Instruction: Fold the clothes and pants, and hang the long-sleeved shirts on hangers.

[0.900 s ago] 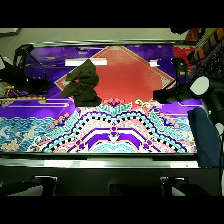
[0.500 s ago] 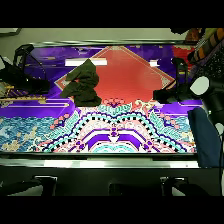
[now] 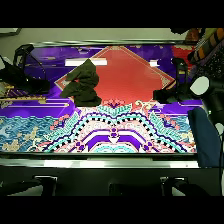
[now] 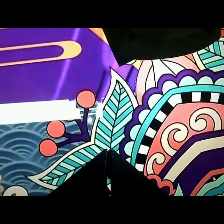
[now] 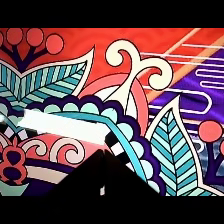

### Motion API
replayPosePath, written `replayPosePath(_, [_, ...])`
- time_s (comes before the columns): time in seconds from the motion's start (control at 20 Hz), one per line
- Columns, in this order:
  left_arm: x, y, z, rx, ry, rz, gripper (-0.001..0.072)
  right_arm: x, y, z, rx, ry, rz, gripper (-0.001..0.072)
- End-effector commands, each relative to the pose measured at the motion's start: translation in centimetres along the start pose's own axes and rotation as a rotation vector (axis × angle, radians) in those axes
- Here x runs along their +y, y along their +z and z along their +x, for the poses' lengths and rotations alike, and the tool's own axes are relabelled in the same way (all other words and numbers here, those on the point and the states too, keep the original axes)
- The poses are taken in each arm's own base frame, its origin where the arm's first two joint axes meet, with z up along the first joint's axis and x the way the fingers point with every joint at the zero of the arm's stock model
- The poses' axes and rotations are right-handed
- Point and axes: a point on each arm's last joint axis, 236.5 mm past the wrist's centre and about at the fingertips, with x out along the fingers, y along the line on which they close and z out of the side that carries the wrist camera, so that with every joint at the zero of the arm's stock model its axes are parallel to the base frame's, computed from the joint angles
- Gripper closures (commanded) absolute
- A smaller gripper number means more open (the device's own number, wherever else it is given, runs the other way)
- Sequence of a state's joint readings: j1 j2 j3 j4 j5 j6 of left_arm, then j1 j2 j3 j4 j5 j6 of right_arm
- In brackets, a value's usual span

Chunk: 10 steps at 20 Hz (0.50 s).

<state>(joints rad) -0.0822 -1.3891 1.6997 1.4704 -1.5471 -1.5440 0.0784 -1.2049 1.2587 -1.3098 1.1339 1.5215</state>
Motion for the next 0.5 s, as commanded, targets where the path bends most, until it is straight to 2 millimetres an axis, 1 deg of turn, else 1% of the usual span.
replayPosePath(0.0, [0.0, 0.0, 0.0, -0.001, 0.000, 0.000, 0.0693, 0.1, 0.0, -0.1, -0.002, 0.001, -0.001, 0.0681])
replayPosePath(0.15, [0.0, 0.2, 0.0, -0.009, 0.000, 0.001, 0.0692, 0.1, 0.0, -0.1, -0.002, 0.001, -0.001, 0.0681])
replayPosePath(0.25, [0.0, 1.9, -0.1, -0.080, 0.002, 0.001, 0.0692, 0.1, 0.0, -0.1, -0.002, 0.001, -0.001, 0.0681])
replayPosePath(0.3, [0.0, 2.3, -0.1, -0.096, 0.002, 0.001, 0.0692, 0.1, 0.1, -0.1, -0.002, 0.001, -0.001, 0.0681])
replayPosePath(0.45, [0.0, 2.4, -0.1, -0.101, 0.003, 0.000, 0.0693, 0.1, 0.3, -0.1, -0.012, 0.001, -0.001, 0.0681])
